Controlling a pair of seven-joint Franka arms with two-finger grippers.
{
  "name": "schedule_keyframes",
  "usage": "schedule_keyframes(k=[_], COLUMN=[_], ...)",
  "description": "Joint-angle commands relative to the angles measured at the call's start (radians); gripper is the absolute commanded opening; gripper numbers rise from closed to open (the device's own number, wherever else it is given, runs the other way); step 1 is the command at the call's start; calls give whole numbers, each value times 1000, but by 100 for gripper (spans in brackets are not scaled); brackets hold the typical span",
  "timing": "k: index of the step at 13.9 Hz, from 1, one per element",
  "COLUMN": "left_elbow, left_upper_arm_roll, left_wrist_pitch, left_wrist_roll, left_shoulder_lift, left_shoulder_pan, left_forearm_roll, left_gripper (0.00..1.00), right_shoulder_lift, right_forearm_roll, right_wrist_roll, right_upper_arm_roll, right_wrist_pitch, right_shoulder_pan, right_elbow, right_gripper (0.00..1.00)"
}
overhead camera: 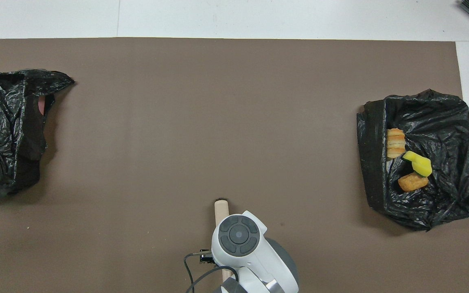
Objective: Sweep and dump trash in bin
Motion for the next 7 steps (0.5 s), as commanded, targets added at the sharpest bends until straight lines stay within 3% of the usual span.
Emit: schedule_keyframes(k=[1,4,7], left_elbow=[25,25,93], left_upper_arm_roll=[3,-21,-32], left_wrist_pitch=[2,-24,-102], left_wrist_roll=[-13,-35,-45], left_shoulder_lift=[11,14,12], left_shoulder_pan=[-36,-56,-63], left_forearm_roll=[141,258,321], left_gripper=[0,0,0], right_shoulder_lift=[23,18,9], right_forearm_roll=[-42,-100,-186], right_wrist_roll=[-31,-29,-32], right_upper_arm_roll=[2,1,1], right_wrist_pitch=[1,-2,-2], right_shoulder_pan=[-46,-89,-174], right_elbow=[44,90,147], right_gripper=[100,100,100])
